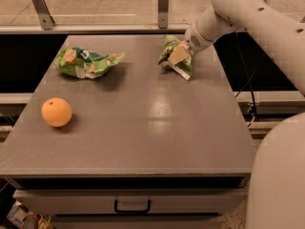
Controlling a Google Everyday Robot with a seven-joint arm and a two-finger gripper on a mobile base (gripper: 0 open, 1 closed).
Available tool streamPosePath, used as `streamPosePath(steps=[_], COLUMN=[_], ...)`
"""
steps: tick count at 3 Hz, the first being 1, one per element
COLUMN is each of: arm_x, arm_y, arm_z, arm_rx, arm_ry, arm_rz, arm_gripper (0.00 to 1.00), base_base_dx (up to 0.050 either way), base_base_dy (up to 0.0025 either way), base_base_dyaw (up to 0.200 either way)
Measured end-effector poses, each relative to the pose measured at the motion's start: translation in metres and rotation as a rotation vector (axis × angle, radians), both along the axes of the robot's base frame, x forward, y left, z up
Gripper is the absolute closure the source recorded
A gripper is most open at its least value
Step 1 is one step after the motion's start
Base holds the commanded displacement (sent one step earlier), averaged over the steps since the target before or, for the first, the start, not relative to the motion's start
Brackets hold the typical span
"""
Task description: Pick green jalapeno chip bag
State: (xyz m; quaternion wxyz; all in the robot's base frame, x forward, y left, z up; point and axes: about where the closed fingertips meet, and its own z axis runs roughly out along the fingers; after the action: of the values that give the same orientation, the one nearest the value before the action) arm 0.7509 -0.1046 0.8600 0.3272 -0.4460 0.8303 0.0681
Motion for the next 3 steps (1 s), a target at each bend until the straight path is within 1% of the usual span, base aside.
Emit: streamPosePath(steps=[2, 3], arm_x=[0.0, -0.015], arm_y=[0.0, 0.001], arm_z=[0.0, 0.043], arm_rx=[0.0, -0.002], arm_ry=[0.0, -0.06], arm_rz=[0.0, 0.031], arm_gripper=[1.0, 1.0], base_base_dx=[0.0, 0.0], base_base_dy=[0.0, 0.0], base_base_dyaw=[0.0, 0.0])
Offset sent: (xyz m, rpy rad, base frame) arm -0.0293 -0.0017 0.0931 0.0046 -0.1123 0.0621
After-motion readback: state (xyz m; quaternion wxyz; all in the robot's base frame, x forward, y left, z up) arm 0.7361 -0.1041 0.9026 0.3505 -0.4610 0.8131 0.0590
